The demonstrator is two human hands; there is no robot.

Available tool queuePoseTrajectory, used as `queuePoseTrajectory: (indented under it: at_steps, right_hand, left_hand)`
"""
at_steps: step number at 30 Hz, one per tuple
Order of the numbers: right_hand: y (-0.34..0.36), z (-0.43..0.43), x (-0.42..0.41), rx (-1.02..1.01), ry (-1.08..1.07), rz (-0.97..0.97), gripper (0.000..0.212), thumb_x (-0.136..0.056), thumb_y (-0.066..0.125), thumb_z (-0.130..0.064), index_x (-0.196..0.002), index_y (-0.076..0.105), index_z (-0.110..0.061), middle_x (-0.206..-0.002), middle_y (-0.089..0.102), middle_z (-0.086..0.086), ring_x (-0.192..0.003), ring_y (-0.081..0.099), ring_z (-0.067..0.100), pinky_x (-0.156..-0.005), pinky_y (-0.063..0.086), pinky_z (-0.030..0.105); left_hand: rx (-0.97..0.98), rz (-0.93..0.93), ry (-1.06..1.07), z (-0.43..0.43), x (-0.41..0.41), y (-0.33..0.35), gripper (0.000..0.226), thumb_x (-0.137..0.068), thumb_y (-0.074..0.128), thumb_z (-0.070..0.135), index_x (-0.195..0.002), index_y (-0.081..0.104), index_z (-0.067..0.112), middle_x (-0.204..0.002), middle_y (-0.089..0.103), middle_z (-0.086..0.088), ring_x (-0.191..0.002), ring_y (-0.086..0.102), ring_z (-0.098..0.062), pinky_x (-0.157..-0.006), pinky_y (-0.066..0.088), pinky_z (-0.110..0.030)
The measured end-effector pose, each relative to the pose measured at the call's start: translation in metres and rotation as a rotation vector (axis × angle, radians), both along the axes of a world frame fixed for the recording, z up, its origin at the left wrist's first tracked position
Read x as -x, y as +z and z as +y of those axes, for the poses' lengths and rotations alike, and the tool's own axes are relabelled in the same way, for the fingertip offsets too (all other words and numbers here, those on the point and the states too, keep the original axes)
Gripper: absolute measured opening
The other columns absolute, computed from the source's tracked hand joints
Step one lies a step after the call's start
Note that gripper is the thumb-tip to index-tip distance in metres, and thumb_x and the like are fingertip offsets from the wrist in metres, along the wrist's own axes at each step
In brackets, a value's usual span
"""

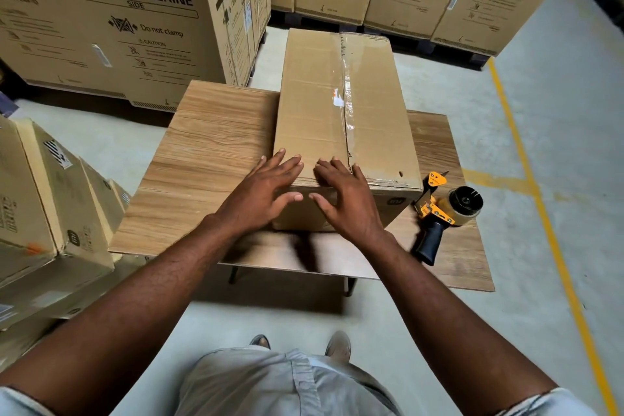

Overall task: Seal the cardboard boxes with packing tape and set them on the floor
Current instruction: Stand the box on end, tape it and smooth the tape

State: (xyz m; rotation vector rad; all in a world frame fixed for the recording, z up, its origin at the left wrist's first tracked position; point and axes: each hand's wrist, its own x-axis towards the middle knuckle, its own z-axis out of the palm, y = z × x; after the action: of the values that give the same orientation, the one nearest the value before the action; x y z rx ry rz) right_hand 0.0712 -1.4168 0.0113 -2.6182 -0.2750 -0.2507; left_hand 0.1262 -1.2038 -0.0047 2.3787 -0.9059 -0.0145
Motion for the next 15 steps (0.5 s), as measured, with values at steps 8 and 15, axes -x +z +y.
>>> queuePoseTrajectory:
  at_steps: [8, 15]
  right_hand:
    - [-0.003, 0.013, 0.001, 0.079, -0.029, 0.0, 0.07, -0.077, 0.064, 0.01, -0.141, 0.054, -0.016, -0.151, 0.049, 0.002, -0.145, 0.036, 0.022, -0.122, 0.02, 0.049]
    - [0.001, 0.055, -0.001, -0.066, -0.131, 0.012, 0.046, -0.098, 0.056, -0.031, -0.14, 0.055, -0.013, -0.149, 0.05, 0.007, -0.145, 0.037, 0.024, -0.122, 0.016, 0.046]
  left_hand:
    - [0.083, 0.07, -0.013, 0.008, 0.004, -0.007, 0.076, -0.092, 0.06, -0.003, -0.157, 0.028, 0.02, -0.164, 0.016, 0.007, -0.153, 0.005, -0.012, -0.125, 0.014, -0.037]
    - [0.448, 0.439, 0.457, -0.013, 0.051, -0.026, 0.066, -0.104, 0.049, 0.019, -0.159, 0.012, 0.016, -0.151, 0.044, -0.006, -0.137, 0.044, -0.017, -0.096, 0.03, -0.003]
